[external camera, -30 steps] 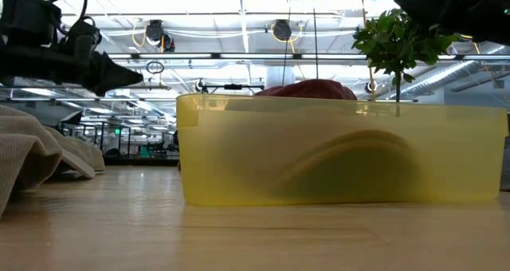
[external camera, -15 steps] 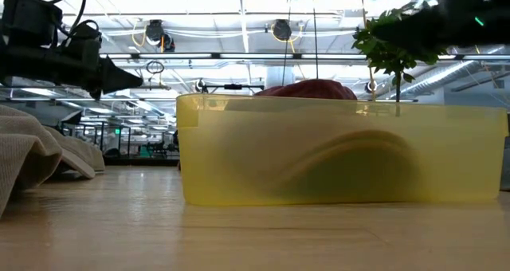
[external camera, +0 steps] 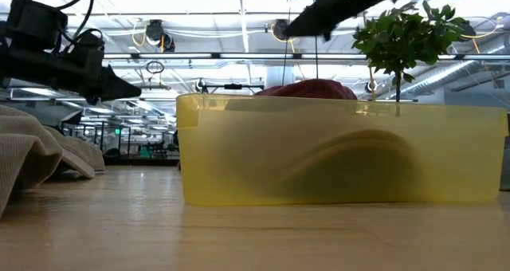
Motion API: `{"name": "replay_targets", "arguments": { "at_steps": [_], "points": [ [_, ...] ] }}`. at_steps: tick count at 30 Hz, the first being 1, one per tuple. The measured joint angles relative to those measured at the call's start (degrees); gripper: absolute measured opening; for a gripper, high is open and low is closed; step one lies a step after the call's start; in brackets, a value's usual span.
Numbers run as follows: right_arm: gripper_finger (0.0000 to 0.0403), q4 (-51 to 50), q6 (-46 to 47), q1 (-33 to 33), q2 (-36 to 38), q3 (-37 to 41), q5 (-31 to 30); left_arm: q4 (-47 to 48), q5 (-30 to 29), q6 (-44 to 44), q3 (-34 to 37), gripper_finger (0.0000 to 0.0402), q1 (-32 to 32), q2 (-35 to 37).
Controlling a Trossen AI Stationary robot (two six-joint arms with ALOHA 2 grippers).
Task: Pick and place caps into container
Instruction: Put the violet cap into the yellow container
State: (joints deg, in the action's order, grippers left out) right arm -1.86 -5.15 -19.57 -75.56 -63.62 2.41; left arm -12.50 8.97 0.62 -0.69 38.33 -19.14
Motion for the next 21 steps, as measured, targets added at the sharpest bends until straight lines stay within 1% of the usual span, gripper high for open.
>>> {"name": "replay_targets", "arguments": {
  "at_steps": [2, 5, 7, 10, 13, 16, 19, 21],
  "points": [
    [0.0000, -2.61, 0.03, -3.26, -6.72, -7.31, 4.72, 0.57, 0.02, -0.29, 0.00, 0.0026, 0.00, 0.02],
    [0.0001, -11.11, -0.21, -7.23, -17.06, -17.93, 9.96, 0.80, 0.45, -0.31, 0.00, 0.0038, -0.06, 0.02],
    [0.0007, -15.65, -1.88, -8.93, -23.75, -24.31, 11.17, 0.83, 0.62, -0.21, 0.00, 0.0043, -0.04, 0.01],
    [0.0028, -18.66, -4.67, -10.88, -31.80, -33.29, 11.03, 0.75, 1.07, -0.12, 0.00, 0.0046, -0.07, 0.02],
    [0.0069, -21.17, -5.81, -12.49, -38.18, -40.24, 11.19, 0.73, 1.08, -0.11, 0.00, 0.0046, -0.06, 0.02],
    [0.0128, -24.67, -6.90, -13.26, -43.35, -45.20, 11.10, 0.77, 1.70, 0.19, 0.00, 0.0046, -0.11, 0.02],
    [0.0185, -25.35, -6.61, -13.04, -46.82, -49.35, 11.18, 0.95, 1.70, 0.59, 0.00, 0.0046, -0.11, 0.02],
    [0.0215, -24.73, -5.72, -12.73, -48.73, -52.11, 11.32, 1.33, 1.70, 0.59, 0.00, 0.0046, -0.11, 0.02]
  ]
}}
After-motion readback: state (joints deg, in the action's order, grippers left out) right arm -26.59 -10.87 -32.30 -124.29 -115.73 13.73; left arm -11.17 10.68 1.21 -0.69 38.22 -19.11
